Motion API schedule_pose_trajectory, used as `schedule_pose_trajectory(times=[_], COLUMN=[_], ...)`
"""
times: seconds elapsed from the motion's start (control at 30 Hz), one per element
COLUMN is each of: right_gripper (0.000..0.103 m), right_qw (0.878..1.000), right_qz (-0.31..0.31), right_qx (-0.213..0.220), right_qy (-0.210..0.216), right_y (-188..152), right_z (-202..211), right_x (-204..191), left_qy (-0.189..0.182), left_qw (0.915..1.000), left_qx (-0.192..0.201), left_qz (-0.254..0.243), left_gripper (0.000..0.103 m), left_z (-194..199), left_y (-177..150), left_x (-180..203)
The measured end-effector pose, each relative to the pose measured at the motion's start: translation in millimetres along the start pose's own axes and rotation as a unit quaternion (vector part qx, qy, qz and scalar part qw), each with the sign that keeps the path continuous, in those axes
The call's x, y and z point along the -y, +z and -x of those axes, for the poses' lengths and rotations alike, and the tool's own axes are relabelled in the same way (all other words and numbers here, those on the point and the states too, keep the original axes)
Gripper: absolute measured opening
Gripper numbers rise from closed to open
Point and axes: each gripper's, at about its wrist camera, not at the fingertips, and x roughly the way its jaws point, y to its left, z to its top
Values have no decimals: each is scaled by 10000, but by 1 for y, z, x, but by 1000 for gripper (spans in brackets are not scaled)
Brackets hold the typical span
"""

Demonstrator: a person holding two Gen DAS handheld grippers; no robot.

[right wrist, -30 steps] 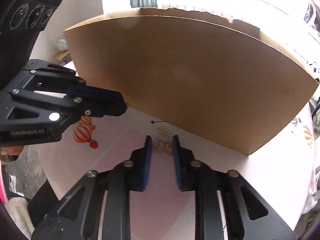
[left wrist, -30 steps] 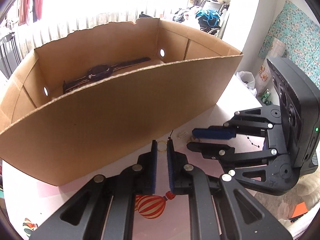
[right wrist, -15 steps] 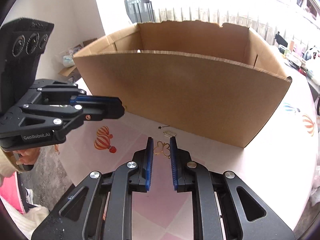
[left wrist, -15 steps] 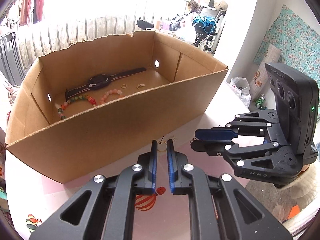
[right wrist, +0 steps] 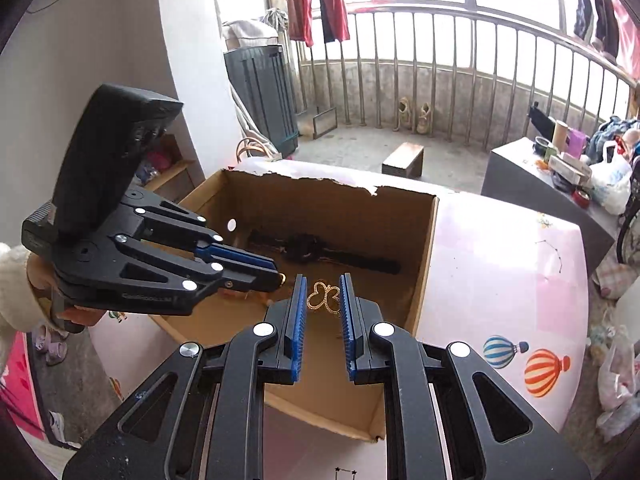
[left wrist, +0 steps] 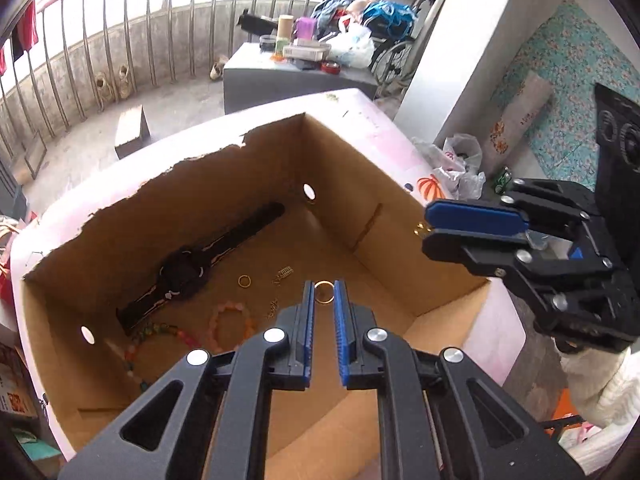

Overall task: Organize jewelry
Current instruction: 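Carry both gold pieces into the box and open both tools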

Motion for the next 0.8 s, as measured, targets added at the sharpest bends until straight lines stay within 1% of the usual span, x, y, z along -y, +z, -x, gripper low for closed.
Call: schedule_pose_trajectory(times=[0.03,0.07,0.1,0.13,0.2,0.27,0.33,0.4,0.47,0.5,0.53,0.6,0.7,0.77,0.8], right_gripper=[15,15,15,15,15,15,15,15,15,15,15,15,15,15,15], right_qw=[9999,9997,9993,9989,9982,9977,9974,9969,9962,9957,9952,9943,9907,9862,9826], right_qz=[35,73,153,180,119,72,-6,-11,40,61,89,133,222,328,399], right_qx=[-85,-165,-286,-372,-529,-627,-689,-754,-837,-880,-940,-1031,-1326,-1591,-1774], right_qy=[-40,-140,-202,-240,-250,-254,-230,-234,-258,-277,-268,-255,-231,-316,-366], right_y=[9,15,20,19,22,20,18,16,14,14,19,26,31,36,39], right_z=[-14,-23,-35,-35,-46,-55,-57,-54,-54,-55,-65,-77,-88,-100,-105], right_x=[-2,0,1,10,16,19,22,23,21,21,23,25,21,18,15], left_qy=[-33,-136,-86,-46,-79,-107,-229,-171,-88,-3,57,113,484,555,593], left_qw=[9994,9971,9950,9925,9856,9789,9736,9759,9777,9779,9780,9797,9845,9890,9907], left_qx=[-316,-654,-761,-859,-1266,-1457,-1587,-1494,-1523,-1562,-1587,-1505,-1184,-842,-662], left_qz=[153,376,648,865,1122,1430,1626,1583,1441,1392,1356,1319,1202,1081,1026], left_gripper=[9,9,9,9,9,9,9,10,10,16,22,25,27,28,30], left_z=[-17,-35,-48,-60,-87,-108,-123,-124,-124,-123,-121,-112,-84,-60,-47], left_y=[11,21,29,35,45,49,49,52,55,55,55,55,51,49,47], left_x=[-11,-22,-34,-45,-62,-75,-82,-81,-78,-75,-72,-72,-67,-64,-62])
